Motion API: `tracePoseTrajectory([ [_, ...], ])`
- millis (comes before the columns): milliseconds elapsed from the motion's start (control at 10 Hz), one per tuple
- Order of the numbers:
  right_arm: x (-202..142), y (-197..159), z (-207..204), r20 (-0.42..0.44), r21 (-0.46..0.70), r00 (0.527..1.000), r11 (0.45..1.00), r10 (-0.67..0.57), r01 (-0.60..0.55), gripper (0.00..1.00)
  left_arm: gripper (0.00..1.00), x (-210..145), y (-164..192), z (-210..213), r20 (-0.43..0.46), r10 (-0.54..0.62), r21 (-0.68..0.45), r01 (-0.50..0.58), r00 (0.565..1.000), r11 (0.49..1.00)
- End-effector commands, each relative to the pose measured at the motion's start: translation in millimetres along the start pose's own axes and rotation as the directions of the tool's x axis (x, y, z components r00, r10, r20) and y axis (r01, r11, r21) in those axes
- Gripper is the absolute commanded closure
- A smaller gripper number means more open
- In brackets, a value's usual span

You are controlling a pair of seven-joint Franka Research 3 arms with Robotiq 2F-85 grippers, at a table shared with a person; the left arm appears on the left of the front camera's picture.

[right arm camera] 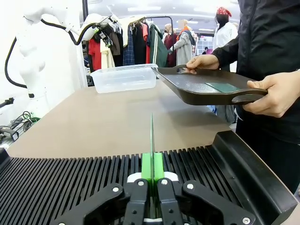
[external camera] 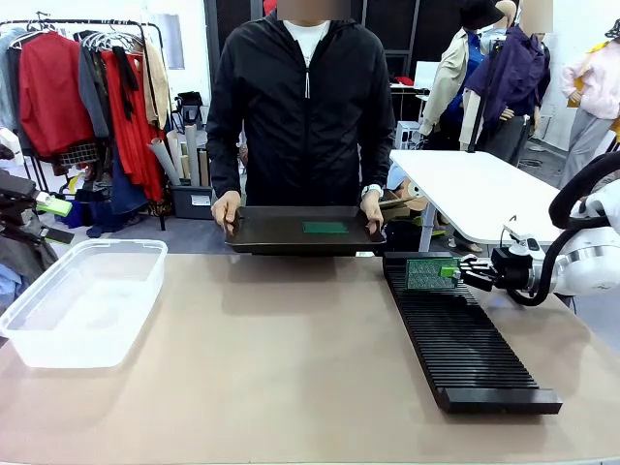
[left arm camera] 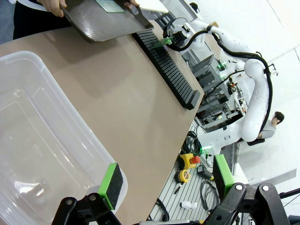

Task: Sort PCBs into racks and boxes based on the side picked up.
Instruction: If the short side of the Blank PCB is picked up, insert it into the PCB Rack ; if the long side is picked up, place it in the Organizing box.

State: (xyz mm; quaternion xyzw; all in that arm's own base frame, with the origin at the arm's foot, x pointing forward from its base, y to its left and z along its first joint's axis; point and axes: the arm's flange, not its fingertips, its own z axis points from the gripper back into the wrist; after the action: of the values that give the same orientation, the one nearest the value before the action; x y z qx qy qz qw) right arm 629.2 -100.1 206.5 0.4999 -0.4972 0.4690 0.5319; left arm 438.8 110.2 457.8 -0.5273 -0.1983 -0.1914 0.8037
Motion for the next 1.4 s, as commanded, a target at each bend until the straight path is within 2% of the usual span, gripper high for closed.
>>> tracePoseTrajectory([
  [0, 1.0, -2.4, -1.9, 0.031, 0.050, 0.999, 0.998, -0.024, 0.023, 1.00, 0.00, 0.5, -2.4, 0.6, 0.002, 0.009, -0.006, -0.009, 1.000, 1.000],
  [400, 3.1, -3.4, -0.7, 0.047, 0.053, 0.999, 0.998, -0.025, 0.023, 1.00, 0.00, 0.5, -2.4, 0.6, 0.002, 0.009, -0.006, -0.009, 1.000, 1.000],
  [1300, 1.4, -10.3, -5.0, -0.023, -0.012, 1.000, 1.000, -0.017, 0.016, 1.00, 0.00, 0.5, -2.4, 0.6, 0.002, 0.009, -0.006, -0.009, 1.000, 1.000],
])
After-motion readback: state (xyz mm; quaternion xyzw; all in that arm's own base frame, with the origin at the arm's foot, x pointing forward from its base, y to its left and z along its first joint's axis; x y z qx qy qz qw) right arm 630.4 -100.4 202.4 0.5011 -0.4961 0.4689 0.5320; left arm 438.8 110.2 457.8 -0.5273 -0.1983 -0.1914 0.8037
